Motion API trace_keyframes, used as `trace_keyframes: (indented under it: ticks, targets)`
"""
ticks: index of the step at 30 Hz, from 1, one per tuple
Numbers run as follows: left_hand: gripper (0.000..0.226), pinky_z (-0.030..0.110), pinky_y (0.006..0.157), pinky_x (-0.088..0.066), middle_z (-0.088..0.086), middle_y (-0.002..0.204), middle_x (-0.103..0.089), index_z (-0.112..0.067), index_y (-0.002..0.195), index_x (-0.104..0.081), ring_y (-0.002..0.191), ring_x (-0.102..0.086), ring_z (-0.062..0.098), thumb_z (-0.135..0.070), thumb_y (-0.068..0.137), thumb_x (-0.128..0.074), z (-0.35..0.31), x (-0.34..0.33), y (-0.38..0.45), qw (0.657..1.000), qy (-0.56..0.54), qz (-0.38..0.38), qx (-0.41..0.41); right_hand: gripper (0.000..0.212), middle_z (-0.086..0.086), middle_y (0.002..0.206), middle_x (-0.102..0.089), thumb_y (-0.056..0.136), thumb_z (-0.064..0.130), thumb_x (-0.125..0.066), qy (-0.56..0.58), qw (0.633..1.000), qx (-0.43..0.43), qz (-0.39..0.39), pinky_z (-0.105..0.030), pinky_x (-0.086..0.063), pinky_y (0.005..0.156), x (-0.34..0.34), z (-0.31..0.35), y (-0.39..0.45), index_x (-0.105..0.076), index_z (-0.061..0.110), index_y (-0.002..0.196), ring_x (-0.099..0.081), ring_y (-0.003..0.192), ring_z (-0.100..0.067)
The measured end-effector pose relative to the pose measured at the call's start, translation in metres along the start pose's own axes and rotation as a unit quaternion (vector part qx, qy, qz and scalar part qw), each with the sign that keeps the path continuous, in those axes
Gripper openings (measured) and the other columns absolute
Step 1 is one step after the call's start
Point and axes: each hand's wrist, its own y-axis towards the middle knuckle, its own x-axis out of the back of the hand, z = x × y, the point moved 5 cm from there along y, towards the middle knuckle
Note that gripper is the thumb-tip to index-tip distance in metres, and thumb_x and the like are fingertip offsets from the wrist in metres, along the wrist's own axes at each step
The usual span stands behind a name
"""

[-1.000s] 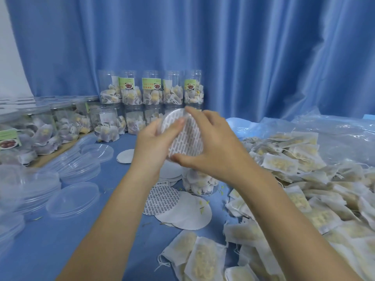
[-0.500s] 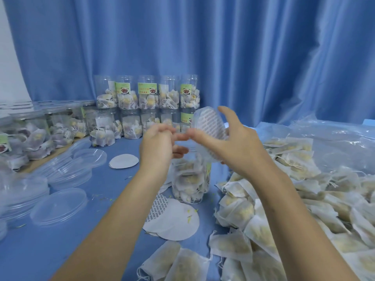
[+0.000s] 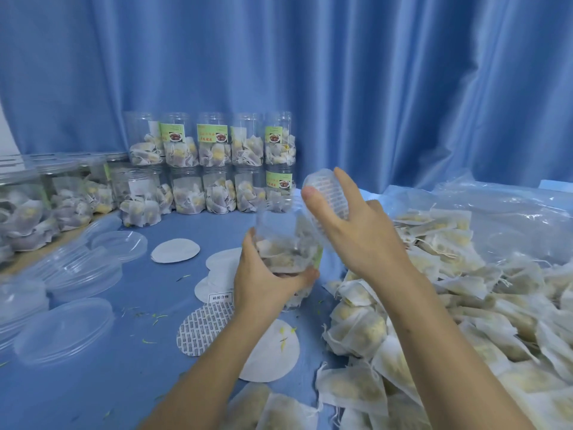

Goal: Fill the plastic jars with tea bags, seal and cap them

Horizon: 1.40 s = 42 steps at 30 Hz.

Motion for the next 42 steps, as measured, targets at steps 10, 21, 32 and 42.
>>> trace_keyframes:
  ticks: [10,21,32,42]
  targets:
    - [0.111,0.044,0.107,-0.036,0.005,0.14,-0.041,-0.009,0.142,-0.032,0.131,-0.036,0.022,-0.022,0.047,-0.089,-0.005,0.009,-0.016,0.97,0.108,-0.08,-0.203,0.066,0.003,0.11,-0.052,0.065,0.07,-0.057,-0.021,0.992,0.039,0.121,-0.021,-0.036,0.069,-0.012,-0.01,0.0,-0.031,0.056,0.125,-0.051,0.096,-0.016]
    - [0.108,0.045,0.109,-0.033,0.003,0.145,-0.037,-0.01,0.143,-0.031,0.136,-0.031,0.022,-0.021,0.05,-0.086,-0.006,0.011,-0.016,0.975,0.107,-0.045,-0.189,0.078,0.011,0.124,-0.047,0.054,0.015,-0.085,-0.091,0.939,0.273,0.187,0.0,-0.029,0.088,-0.012,0.021,-0.015,-0.046,0.045,0.115,-0.038,0.117,0.002]
    - [0.103,0.055,0.105,-0.035,0.012,0.139,-0.045,-0.001,0.137,-0.04,0.132,-0.039,0.033,-0.018,0.048,-0.087,-0.013,0.009,-0.02,0.956,0.14,-0.058,-0.252,0.106,-0.014,0.143,-0.04,0.053,0.089,-0.033,-0.173,0.974,0.015,0.148,-0.039,-0.036,0.095,-0.009,-0.006,-0.009,-0.019,0.035,0.144,-0.042,0.129,-0.027]
    - [0.098,0.056,0.103,-0.036,0.015,0.134,-0.049,0.003,0.133,-0.043,0.127,-0.044,0.035,-0.016,0.048,-0.089,-0.015,0.013,-0.021,0.962,0.126,-0.085,-0.226,0.088,-0.006,0.108,-0.047,0.061,0.072,-0.05,-0.171,0.977,0.082,0.092,-0.03,-0.034,0.076,-0.029,0.002,-0.012,-0.02,0.044,0.139,-0.05,0.108,-0.029]
